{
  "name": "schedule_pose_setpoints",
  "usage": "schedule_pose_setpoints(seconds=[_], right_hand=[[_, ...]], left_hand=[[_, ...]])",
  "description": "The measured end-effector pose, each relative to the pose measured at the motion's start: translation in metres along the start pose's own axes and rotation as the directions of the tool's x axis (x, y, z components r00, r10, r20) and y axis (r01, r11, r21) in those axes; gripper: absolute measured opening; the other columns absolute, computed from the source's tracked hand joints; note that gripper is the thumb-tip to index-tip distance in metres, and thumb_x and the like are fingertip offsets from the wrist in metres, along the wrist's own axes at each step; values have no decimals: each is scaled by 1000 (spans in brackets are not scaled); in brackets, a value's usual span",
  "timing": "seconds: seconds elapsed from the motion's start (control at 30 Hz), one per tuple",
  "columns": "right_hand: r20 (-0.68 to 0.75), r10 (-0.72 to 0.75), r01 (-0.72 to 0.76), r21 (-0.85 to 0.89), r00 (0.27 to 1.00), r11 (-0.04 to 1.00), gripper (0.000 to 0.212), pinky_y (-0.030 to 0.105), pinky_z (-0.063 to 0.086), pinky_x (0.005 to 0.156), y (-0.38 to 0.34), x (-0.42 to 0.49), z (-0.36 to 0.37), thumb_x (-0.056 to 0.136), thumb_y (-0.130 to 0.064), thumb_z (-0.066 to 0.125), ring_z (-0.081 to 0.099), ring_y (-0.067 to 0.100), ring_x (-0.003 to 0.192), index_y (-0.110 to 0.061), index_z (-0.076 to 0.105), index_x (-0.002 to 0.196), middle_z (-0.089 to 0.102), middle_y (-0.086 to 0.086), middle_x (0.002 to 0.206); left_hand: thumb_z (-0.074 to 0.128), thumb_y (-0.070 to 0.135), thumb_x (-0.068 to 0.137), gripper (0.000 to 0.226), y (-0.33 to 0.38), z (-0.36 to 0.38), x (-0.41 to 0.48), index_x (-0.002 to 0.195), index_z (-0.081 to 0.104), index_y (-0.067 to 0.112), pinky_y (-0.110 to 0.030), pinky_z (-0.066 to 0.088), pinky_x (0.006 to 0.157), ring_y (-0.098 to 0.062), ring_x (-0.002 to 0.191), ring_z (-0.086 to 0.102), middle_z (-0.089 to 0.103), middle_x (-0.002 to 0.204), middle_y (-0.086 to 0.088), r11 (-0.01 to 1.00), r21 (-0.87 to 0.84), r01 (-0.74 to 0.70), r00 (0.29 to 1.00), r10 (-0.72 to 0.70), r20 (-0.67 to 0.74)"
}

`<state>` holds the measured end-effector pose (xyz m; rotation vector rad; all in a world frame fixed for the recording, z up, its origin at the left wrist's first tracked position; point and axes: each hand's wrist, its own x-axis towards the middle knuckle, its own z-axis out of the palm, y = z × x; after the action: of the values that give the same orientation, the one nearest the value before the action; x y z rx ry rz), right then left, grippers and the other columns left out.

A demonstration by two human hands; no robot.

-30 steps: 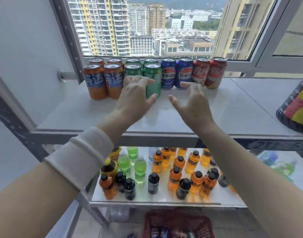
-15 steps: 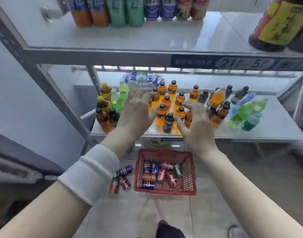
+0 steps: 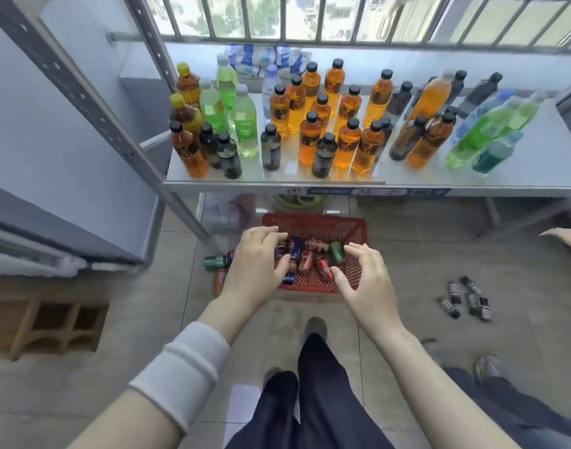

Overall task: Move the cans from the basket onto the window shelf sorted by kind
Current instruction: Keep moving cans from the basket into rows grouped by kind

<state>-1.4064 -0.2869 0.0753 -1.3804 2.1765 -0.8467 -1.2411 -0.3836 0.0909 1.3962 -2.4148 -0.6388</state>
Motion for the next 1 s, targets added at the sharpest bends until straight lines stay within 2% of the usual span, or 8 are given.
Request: schedule_pose_setpoints(seconds=[0.07,0.2,0.3,0.5,0.67,0.77,0.87,1.0], right_hand=[[56,49,-48,-19,997,999,42,20,28,102,17,4,11,86,-24,64,41,18,129,-8,54,124,52,5,128],[169,157,-156,-15,973,988,41,27,35,103,53,24,34,86,-25,63,46,18,123,-10,53,123,52,4,125],[269,206,-205,-31,941,978,43,21,33,99,84,46,56,87,-26,63,46,15,120,-11,51,125,51,2,125],[398,294,-285,-82,869,955,45,18,31,98,149,94,124,88,-27,61,45,13,121,-13,49,128,49,0,128],[515,362,-347,-131,777,929,48,15,27,91,229,141,221,88,-32,61,43,13,122,-15,46,130,46,0,130],[553,388,-350,-179,737,920,52,16,27,91,285,179,290,86,-36,61,43,17,124,-12,45,130,46,4,132],[550,399,-373,-166,733,913,57,25,33,96,340,219,362,83,-35,66,47,24,120,-5,48,127,52,13,129],[547,437,-389,-209,714,897,60,33,40,93,391,271,447,85,-41,62,51,30,116,-1,47,127,54,15,128]], left_hand=[[60,21,87,39,-8,19,-3,124,56,9,-25,25,107,-21,125,38,53,128,-6,999,-13,52,997,-52,52],[56,24,90,39,-26,65,-4,127,53,13,-23,23,108,-16,128,35,50,131,-1,980,-20,197,967,-191,166],[54,24,91,38,-43,108,3,128,51,16,-22,23,107,-13,128,33,49,131,1,946,-39,323,920,-304,248],[51,25,92,38,-91,210,25,130,49,19,-24,28,108,-11,129,34,48,132,4,878,-13,479,798,-430,423],[49,24,93,37,-163,318,53,130,48,20,-24,31,104,-13,125,39,50,130,4,882,48,469,717,-411,563],[51,21,89,33,-220,390,82,122,54,17,-30,37,101,-18,119,45,53,125,-1,920,62,386,729,-346,591],[49,22,89,34,-277,457,120,122,54,12,-35,40,96,-24,114,48,56,121,-8,955,135,265,730,-290,619],[53,19,88,44,-333,532,164,131,44,12,-40,43,95,-32,115,50,53,127,-14,960,197,200,619,-279,734]])
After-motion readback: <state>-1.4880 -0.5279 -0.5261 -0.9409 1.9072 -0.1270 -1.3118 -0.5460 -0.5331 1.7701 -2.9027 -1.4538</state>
